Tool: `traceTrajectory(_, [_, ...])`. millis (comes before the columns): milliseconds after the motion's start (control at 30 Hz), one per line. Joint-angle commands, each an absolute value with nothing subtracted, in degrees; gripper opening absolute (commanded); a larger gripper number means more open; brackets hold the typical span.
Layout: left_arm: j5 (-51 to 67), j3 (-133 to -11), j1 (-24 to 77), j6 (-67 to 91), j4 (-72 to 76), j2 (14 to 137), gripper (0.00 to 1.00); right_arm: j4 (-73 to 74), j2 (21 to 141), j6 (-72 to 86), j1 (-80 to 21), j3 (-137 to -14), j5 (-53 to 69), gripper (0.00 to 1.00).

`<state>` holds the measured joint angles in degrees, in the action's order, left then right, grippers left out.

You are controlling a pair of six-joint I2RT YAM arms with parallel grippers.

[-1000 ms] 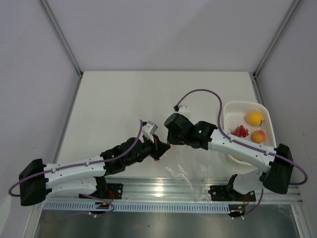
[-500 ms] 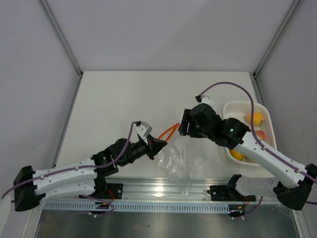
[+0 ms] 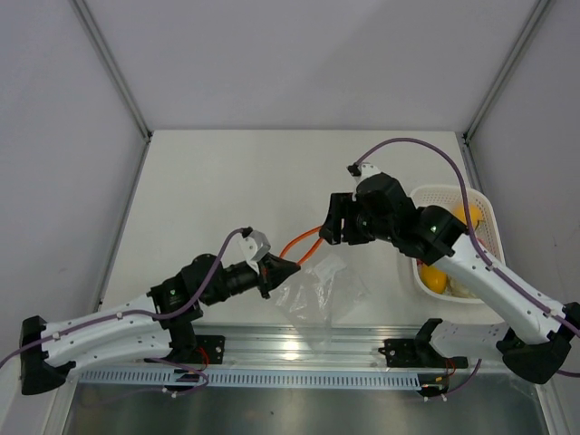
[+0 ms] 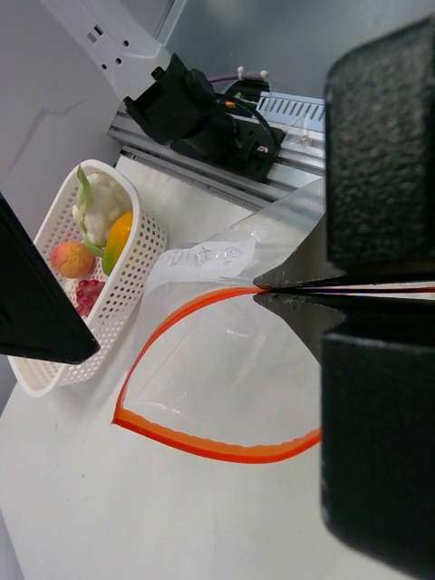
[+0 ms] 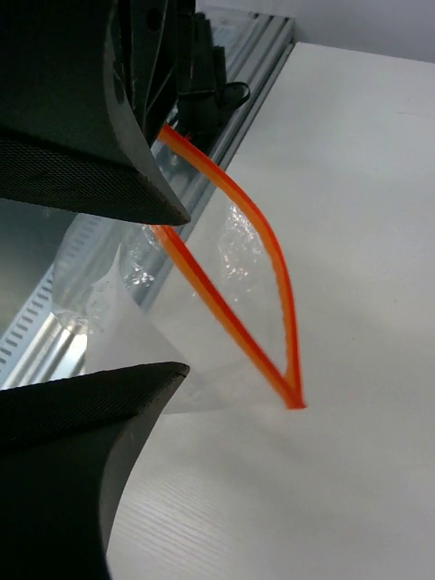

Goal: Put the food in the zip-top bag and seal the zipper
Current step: Open the zipper of the food storage bag.

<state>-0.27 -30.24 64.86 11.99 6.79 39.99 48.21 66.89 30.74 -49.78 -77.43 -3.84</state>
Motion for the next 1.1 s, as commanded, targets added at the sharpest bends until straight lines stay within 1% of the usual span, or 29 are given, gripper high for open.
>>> traceTrajectory(0, [-3.15, -31.11, 65.13, 10.20, 7.03, 38.15, 0.01, 51.50, 67.76, 38.48, -48.95, -80.68, -4.57, 0.64])
traceTrajectory(67, [-4.39, -32.16, 65.21, 8.19, 6.42, 37.97, 0.01, 52.47, 68.73, 40.85, -49.31, -81.12, -4.66, 0.64])
traceTrajectory(200, [-7.64, -36.99, 65.21, 2.12, 2.30, 38.84, 0.01, 55.45, 70.40, 42.71, -49.40, -83.75, -8.69, 0.64])
traceTrajectory(433, [-18.62, -45.08, 65.21, -10.97, -3.86, 41.75, 0.01, 54.76, 72.24, 44.29, -48.34, -87.53, -9.05, 0.66])
traceTrajectory(467, [-18.98, -45.70, 65.21, -13.94, -4.13, 41.75, 0.01, 54.49, 72.51, 44.73, -48.25, -87.80, -8.97, 0.66])
traceTrajectory(600, [-17.75, -45.62, 65.21, -17.84, -4.31, 41.66, 0.00, 53.26, 74.44, 47.46, -48.43, -89.21, -9.05, 0.66])
traceTrajectory(700, [-18.45, -44.48, 65.21, -19.77, -3.69, 43.32, 0.01, 53.17, 75.14, 50.09, -48.69, -92.45, -11.51, 0.67])
traceTrajectory(900, [-19.08, -44.30, 65.21, -19.87, -3.34, 47.89, 0.00, 54.84, 79.62, 51.15, -48.78, -98.16, -12.13, 0.67])
traceTrajectory(1067, [-19.16, -44.12, 66.18, -19.07, -2.46, 50.97, 0.01, 54.84, 82.44, 51.94, -49.22, -100.37, -11.95, 0.67])
